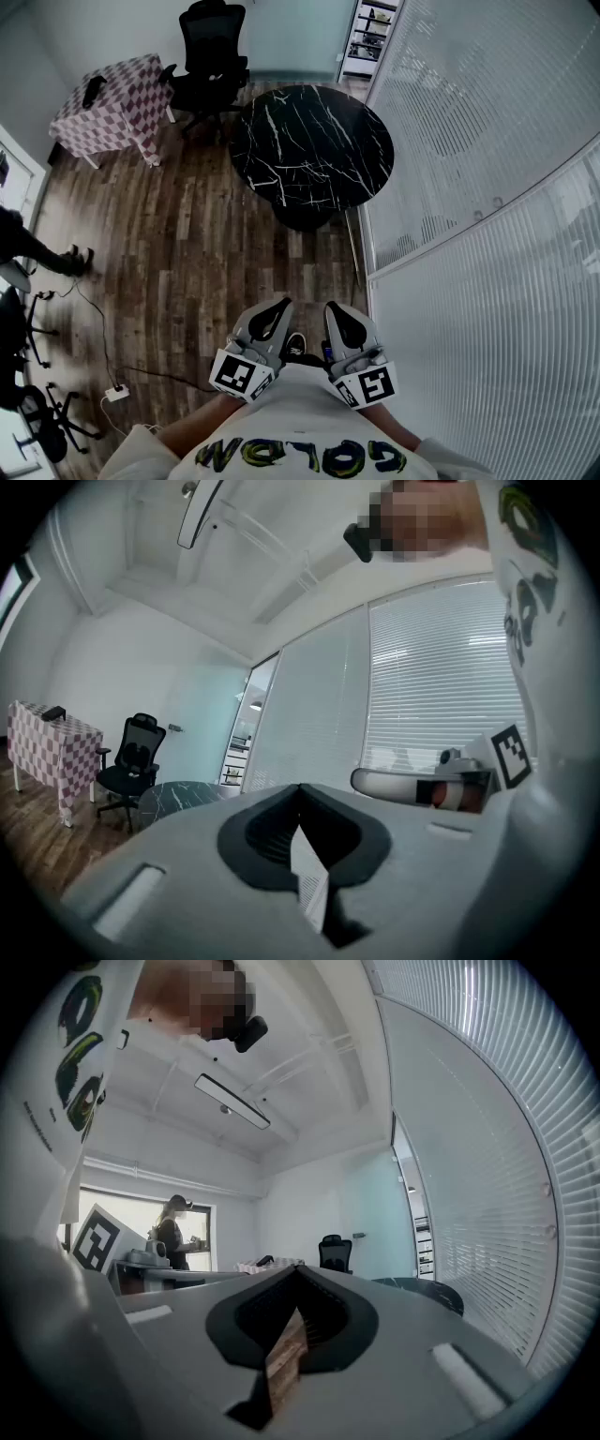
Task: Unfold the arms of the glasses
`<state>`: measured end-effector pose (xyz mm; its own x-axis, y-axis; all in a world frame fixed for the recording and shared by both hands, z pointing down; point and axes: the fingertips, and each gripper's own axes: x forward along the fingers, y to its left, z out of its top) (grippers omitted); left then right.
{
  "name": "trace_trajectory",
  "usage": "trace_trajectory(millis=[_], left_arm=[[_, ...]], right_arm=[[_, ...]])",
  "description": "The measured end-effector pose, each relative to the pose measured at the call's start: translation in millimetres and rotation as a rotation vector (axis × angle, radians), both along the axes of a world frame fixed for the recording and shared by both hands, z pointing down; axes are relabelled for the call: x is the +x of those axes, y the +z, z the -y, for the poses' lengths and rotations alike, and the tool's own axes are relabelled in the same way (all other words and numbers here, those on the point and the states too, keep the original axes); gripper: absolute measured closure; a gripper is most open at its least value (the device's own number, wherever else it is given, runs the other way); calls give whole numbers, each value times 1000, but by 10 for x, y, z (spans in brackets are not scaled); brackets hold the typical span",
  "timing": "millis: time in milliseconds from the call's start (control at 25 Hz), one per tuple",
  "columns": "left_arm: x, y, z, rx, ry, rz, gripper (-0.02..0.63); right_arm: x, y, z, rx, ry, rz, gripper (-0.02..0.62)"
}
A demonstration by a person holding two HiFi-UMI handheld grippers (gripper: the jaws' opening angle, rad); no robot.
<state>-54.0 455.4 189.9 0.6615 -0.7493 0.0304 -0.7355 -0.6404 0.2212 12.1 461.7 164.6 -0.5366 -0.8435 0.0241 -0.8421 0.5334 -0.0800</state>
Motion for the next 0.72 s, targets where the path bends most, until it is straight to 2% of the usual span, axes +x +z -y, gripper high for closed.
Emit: trace_trajectory(millis=[120,320,520,720], left_arm=[[52,11,3,1,5,-1,604],[67,25,-23,-4,10,5,604],[108,44,-25,-6,11,6,604],[297,87,-35,-7,17,11,604]], right_arm=[[49,39,14,-16,6,3,594],[40,-64,-36,11,-34,111,594],[53,-32,-56,11,-31,84,594],[247,69,-53,-16,-20,75,594]])
